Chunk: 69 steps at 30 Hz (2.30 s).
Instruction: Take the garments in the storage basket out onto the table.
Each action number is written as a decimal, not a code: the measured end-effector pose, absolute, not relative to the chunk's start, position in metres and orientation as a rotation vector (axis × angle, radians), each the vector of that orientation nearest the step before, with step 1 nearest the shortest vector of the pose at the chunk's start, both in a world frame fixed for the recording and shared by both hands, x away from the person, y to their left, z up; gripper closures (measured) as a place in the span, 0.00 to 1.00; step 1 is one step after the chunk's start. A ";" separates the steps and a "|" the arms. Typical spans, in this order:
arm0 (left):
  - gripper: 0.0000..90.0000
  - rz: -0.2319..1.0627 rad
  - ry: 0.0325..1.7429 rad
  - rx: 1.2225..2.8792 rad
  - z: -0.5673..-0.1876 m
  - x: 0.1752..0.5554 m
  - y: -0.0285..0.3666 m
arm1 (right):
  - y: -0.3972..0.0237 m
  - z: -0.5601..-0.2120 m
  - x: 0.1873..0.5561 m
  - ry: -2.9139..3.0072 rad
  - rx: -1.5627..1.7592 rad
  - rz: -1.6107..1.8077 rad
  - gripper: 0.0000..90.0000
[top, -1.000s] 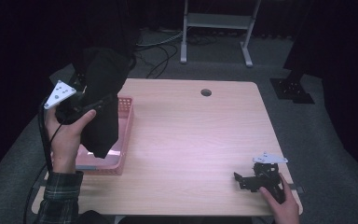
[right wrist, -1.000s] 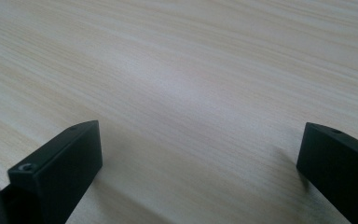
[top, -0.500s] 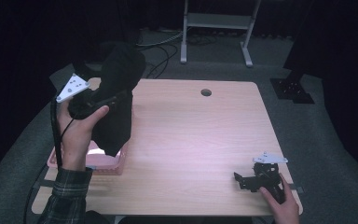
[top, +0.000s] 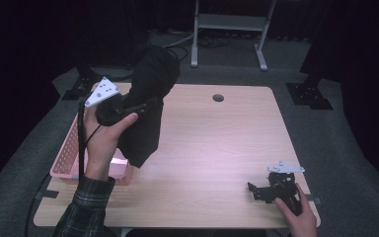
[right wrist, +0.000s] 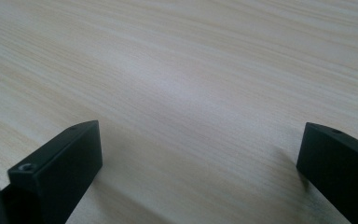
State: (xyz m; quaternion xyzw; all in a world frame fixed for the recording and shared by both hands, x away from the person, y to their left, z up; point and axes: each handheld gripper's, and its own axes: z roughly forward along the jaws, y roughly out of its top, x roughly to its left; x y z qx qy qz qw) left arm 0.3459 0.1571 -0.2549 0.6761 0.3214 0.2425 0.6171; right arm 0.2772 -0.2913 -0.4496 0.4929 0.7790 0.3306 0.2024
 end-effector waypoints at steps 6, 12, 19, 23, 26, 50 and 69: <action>0.57 0.522 0.702 1.578 -0.261 0.347 0.135 | -0.291 -0.450 0.277 2.175 1.376 0.923 0.00; 0.57 0.482 0.665 1.603 -0.268 0.347 0.118 | -0.291 -0.450 0.277 2.175 1.376 0.923 0.00; 0.57 0.463 0.637 1.604 -0.275 0.347 0.105 | -0.291 -0.450 0.277 2.175 1.376 0.923 0.00; 0.57 0.446 0.616 1.608 -0.280 0.347 0.096 | -0.291 -0.450 0.277 2.175 1.376 0.923 0.00; 0.57 0.432 0.608 1.633 -0.285 0.348 0.089 | -0.291 -0.450 0.277 2.175 1.376 0.923 0.00; 0.58 0.243 0.592 1.780 -0.352 0.363 0.034 | -0.291 -0.449 0.277 2.176 1.376 0.922 0.00; 0.58 0.198 0.615 1.916 -0.405 0.371 0.008 | -0.291 -0.450 0.277 2.176 1.374 0.922 0.00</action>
